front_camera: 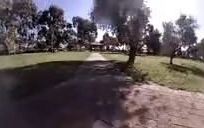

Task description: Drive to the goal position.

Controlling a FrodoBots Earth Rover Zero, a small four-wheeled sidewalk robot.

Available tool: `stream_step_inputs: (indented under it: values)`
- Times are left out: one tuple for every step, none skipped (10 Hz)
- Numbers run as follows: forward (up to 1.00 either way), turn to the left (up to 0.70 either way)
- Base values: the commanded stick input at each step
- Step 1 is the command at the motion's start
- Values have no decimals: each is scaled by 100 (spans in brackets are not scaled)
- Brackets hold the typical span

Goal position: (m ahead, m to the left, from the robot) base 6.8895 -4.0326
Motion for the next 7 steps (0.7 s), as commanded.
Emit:
stream_step_inputs:
  values:
    - [70, 0]
    - [70, 0]
    - [70, 0]
    - [70, 0]
    - [70, 0]
    - [70, 0]
    - [70, 0]
